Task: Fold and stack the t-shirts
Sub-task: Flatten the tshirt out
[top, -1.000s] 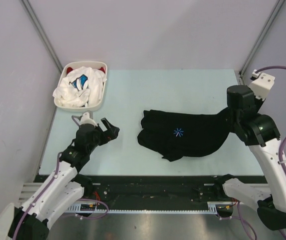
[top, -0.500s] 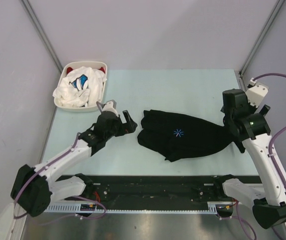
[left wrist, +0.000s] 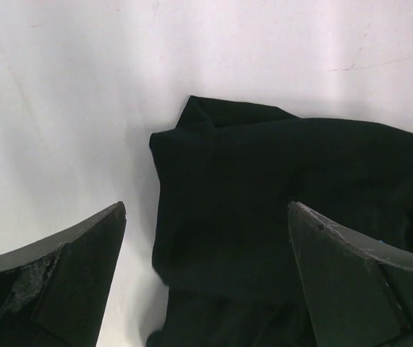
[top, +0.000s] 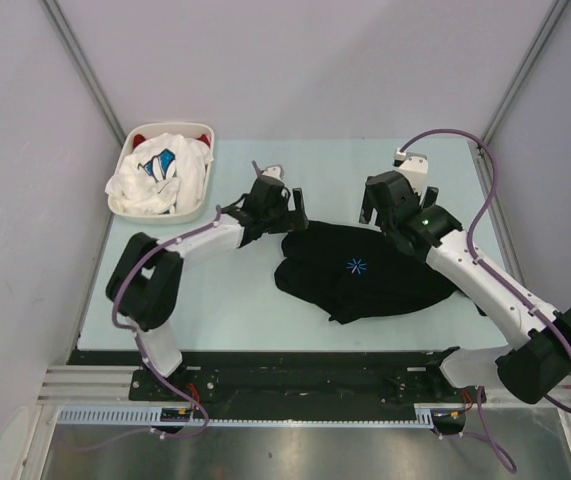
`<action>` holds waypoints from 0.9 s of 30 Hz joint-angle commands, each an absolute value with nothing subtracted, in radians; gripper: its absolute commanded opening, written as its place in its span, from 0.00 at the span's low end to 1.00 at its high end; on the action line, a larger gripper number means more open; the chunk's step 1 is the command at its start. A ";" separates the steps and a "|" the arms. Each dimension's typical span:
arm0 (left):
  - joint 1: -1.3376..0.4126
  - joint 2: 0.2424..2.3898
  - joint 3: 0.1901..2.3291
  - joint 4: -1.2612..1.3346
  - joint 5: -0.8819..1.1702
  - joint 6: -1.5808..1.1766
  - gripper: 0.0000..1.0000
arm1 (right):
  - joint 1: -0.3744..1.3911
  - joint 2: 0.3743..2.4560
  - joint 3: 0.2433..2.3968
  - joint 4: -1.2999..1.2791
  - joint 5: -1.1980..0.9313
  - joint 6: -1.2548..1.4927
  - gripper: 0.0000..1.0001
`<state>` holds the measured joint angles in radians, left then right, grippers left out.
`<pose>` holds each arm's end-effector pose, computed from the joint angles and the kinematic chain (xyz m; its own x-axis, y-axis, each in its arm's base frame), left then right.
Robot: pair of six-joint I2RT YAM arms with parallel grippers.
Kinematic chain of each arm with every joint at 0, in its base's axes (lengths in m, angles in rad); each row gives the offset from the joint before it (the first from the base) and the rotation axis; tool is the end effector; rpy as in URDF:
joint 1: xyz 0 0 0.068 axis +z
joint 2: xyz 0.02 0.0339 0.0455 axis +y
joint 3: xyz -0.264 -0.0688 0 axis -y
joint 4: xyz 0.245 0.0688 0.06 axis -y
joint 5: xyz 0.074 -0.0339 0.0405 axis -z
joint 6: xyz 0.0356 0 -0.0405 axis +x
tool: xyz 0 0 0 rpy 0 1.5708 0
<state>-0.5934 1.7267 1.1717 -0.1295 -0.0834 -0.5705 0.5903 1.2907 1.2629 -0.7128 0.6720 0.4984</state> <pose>0.3214 -0.2132 0.2270 -0.7132 -0.1681 -0.6805 0.1409 0.9166 -0.3741 0.2356 0.1312 0.3517 -0.5181 0.1032 -0.8491 0.2206 0.9752 -0.0161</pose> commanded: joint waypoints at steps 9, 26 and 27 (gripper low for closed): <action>-0.598 1.994 1.347 -0.173 -0.037 -0.515 0.68 | 0.574 1.223 1.181 -0.647 0.654 0.491 1.00; -0.597 1.807 2.236 -0.429 0.150 -0.460 0.00 | 0.586 0.928 1.132 -0.744 0.730 0.514 0.99; -0.597 1.798 2.285 -0.433 0.167 -0.466 0.00 | 0.591 0.916 1.132 -0.749 0.729 0.509 0.99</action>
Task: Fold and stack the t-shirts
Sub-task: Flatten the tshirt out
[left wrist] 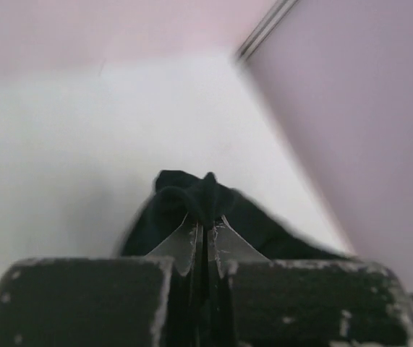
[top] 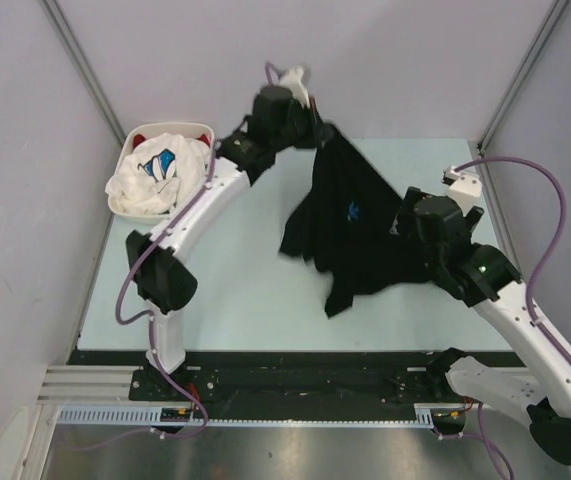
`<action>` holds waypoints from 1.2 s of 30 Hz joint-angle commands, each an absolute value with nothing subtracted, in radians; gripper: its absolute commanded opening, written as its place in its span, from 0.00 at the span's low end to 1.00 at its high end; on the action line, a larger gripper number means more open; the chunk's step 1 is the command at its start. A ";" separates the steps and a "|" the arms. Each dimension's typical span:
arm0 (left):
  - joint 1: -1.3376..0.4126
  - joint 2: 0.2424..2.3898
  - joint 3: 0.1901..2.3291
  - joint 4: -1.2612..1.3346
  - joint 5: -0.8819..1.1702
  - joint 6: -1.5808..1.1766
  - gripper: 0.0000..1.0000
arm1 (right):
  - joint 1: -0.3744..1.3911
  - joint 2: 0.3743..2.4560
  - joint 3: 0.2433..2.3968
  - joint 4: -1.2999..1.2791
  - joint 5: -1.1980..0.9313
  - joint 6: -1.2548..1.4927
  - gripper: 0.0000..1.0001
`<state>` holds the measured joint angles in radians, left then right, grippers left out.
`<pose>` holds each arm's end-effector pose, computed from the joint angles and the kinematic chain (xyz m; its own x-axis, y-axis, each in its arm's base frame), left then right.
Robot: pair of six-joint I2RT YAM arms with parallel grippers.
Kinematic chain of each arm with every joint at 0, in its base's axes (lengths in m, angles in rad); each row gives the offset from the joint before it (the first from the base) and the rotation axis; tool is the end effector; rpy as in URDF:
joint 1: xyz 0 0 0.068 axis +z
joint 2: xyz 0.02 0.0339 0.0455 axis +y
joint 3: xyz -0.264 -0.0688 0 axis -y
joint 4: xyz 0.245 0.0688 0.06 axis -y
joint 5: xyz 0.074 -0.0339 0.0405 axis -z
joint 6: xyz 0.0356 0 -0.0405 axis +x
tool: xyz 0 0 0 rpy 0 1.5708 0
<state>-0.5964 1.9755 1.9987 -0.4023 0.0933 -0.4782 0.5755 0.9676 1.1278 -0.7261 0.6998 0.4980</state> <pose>0.3863 -0.2663 0.3813 -0.5621 -0.1722 -0.8089 0.4192 0.7839 -0.4581 0.1702 0.0831 0.3749 -0.3762 0.1915 -0.9065 0.2498 0.9631 0.0998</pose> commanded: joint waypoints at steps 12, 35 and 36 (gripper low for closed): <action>-0.629 1.750 2.315 -0.419 0.363 -0.517 0.01 | 0.609 0.816 1.132 -0.793 0.739 0.532 0.98; -1.163 2.050 1.656 -0.054 0.319 -0.468 1.00 | 0.620 0.784 1.132 -0.778 0.819 0.476 0.98; -1.152 2.004 1.620 -0.070 0.246 -0.450 1.00 | 0.621 0.801 1.132 -0.778 0.809 0.472 0.99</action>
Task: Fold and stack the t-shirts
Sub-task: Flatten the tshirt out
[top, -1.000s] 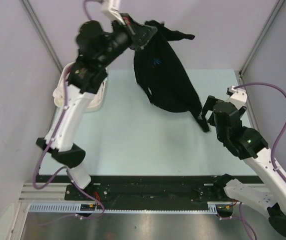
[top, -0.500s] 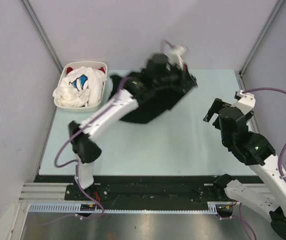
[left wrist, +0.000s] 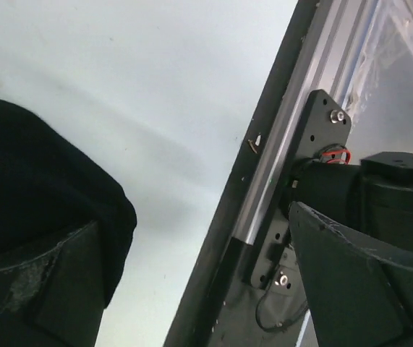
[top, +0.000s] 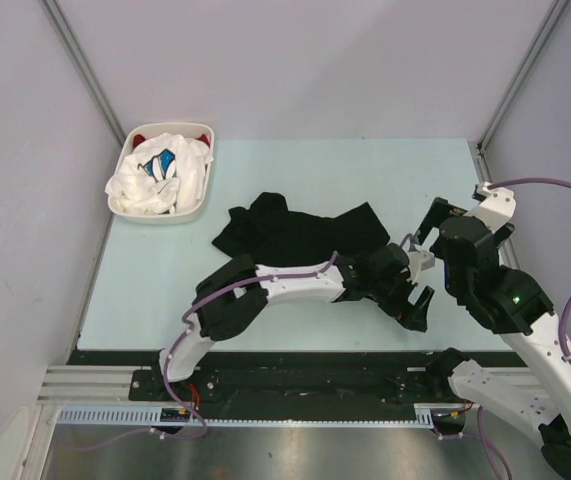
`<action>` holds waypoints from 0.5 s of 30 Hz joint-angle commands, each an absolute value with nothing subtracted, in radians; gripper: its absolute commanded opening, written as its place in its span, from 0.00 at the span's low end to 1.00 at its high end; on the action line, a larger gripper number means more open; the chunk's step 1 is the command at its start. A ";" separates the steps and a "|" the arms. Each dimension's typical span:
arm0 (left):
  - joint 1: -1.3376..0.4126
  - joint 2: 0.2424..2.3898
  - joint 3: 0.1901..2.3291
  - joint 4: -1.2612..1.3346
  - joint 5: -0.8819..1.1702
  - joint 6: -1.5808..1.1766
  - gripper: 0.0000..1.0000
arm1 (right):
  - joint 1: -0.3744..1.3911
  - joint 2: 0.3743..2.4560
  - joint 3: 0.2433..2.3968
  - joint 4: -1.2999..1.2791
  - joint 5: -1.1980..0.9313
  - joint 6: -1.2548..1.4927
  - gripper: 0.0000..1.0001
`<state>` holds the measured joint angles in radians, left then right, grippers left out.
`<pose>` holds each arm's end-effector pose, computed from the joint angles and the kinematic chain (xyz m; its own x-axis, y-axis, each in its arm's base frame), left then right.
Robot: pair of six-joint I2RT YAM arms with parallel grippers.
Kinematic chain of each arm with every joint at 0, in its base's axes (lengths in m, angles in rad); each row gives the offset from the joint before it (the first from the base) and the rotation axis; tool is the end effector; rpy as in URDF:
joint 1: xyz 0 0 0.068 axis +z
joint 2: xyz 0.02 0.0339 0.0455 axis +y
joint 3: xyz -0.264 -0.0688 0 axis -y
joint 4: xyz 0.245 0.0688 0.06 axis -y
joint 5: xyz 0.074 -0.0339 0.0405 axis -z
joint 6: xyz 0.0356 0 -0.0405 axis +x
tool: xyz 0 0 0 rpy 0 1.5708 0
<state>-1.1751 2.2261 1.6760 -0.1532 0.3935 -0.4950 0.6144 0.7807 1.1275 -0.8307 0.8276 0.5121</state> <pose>0.1811 -0.4690 0.1768 -0.6777 0.4842 -0.5534 0.7307 0.3593 -0.5805 0.1208 0.0531 0.3934 -0.2616 0.2212 -0.9395 0.3105 0.9409 0.1351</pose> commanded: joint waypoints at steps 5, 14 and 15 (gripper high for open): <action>-1.057 1.674 1.435 -0.207 -0.006 -0.414 1.00 | 0.627 0.874 1.132 -0.727 0.735 0.456 0.99; -0.611 1.110 0.968 -0.301 -0.064 -0.540 1.00 | 0.710 1.334 1.277 -0.568 0.348 0.327 0.98; -0.577 1.070 0.927 -0.296 -0.067 -0.558 1.00 | 0.735 1.394 1.301 -0.560 0.336 0.318 0.98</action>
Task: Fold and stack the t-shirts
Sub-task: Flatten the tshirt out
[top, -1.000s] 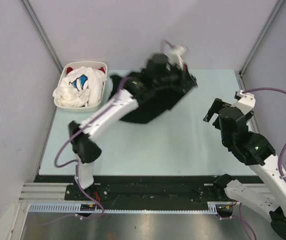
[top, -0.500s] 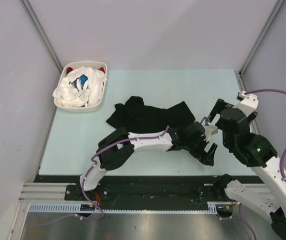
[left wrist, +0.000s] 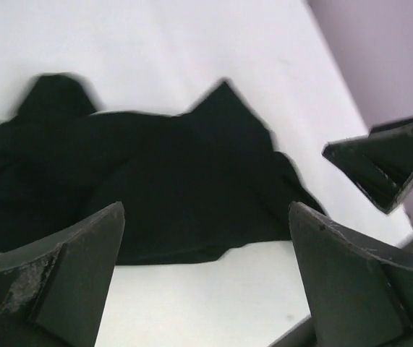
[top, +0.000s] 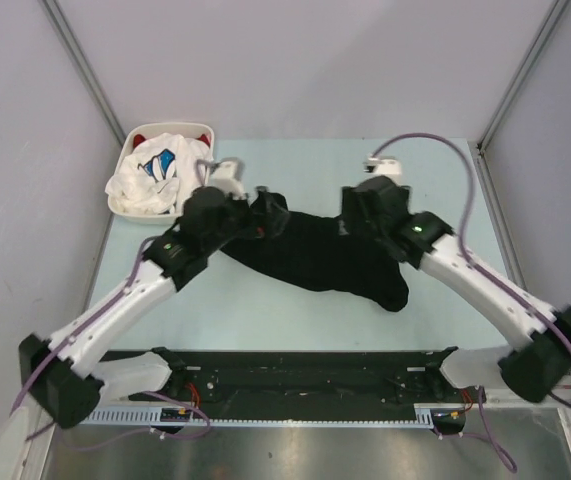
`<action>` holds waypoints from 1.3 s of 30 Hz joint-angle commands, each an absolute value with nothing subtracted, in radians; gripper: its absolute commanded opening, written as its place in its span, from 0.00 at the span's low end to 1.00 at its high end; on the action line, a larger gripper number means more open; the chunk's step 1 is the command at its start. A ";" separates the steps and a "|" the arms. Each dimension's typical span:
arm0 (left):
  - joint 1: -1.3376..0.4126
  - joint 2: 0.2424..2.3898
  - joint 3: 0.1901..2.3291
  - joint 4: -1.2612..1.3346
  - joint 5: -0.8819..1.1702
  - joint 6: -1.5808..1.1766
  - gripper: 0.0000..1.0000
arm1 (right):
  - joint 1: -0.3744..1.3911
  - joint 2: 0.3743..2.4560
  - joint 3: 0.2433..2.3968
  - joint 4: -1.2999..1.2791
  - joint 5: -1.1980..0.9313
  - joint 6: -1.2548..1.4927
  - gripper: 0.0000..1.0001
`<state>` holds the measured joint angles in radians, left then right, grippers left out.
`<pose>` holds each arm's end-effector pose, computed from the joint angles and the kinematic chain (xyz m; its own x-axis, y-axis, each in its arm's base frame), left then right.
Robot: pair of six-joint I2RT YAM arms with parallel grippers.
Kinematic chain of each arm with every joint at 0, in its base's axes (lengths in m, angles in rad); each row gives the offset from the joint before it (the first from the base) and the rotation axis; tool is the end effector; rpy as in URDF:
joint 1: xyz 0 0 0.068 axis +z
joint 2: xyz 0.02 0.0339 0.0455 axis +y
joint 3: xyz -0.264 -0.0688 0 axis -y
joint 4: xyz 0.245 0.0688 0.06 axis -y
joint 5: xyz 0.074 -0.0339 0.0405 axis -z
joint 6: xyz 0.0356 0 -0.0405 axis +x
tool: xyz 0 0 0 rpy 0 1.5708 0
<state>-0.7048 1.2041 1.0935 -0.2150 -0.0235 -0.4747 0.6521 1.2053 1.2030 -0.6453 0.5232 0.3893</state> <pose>0.2133 -0.1803 0.3575 -0.5050 -0.1703 -0.8461 0.4496 0.7849 -0.4264 0.2130 0.1402 0.3563 -0.5229 0.0144 -0.8523 -0.0113 0.9997 0.0238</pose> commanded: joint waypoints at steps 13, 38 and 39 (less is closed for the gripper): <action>-0.341 0.710 0.548 -0.261 -0.098 -0.736 1.00 | 0.905 2.051 1.784 -0.520 0.181 0.255 0.98; -0.252 0.652 0.466 -0.245 -0.048 -0.703 1.00 | 0.936 2.290 2.080 -0.552 0.363 0.226 0.88; -0.249 0.650 0.466 -0.242 -0.049 -0.703 1.00 | 0.940 2.293 2.127 -0.560 0.370 0.213 0.88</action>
<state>-0.2630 0.6647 0.4690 -0.2832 -0.0643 -0.6998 0.9241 2.3501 1.9911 -0.5640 0.2909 0.2474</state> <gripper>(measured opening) 0.996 0.885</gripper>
